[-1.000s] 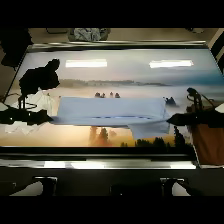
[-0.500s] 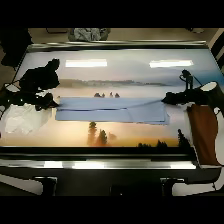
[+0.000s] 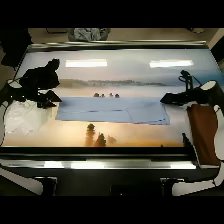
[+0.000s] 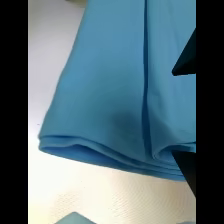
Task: Fold the shirts.
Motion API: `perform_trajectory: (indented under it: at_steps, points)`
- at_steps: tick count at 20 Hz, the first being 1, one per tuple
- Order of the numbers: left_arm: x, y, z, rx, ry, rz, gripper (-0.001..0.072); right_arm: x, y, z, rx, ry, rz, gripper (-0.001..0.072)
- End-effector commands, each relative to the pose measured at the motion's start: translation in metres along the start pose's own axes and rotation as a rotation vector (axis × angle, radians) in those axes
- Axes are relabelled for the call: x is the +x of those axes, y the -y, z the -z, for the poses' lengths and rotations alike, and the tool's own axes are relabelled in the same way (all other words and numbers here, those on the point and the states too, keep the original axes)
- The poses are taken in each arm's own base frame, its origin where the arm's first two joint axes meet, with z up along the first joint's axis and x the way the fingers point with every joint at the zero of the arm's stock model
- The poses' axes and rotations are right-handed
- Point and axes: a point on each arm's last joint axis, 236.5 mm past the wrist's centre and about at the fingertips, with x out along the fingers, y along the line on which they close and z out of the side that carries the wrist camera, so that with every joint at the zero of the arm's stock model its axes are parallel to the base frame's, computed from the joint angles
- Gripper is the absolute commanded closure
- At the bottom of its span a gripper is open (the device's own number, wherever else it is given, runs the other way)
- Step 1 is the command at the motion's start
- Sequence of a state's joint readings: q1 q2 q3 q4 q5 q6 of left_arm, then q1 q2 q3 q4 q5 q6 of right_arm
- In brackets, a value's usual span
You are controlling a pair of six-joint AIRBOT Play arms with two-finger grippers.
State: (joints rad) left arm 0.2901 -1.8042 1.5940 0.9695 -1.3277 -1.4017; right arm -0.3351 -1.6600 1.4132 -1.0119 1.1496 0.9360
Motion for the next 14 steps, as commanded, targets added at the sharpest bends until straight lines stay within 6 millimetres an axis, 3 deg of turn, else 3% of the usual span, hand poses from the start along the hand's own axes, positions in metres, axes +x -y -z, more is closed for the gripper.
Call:
perform_trajectory:
  at_steps: [1,4,7,14]
  points:
    - [-0.047,0.024,-0.015,0.073,0.096,0.001,0.0151,-0.031,0.033,0.041,0.030,-0.120,0.030,0.0000]
    - [-0.078,0.052,-0.013,0.133,0.161,0.001,0.0152,-0.026,0.024,0.055,0.137,-0.129,-0.162,-0.0004]
    - [-0.091,0.077,-0.008,0.186,0.189,0.007,0.0152,-0.007,0.015,0.058,0.179,-0.144,-0.258,-0.0004]
    - [-0.079,0.110,0.007,0.256,0.152,0.024,0.0152,0.035,0.019,0.066,0.282,-0.154,-0.358,-0.0005]
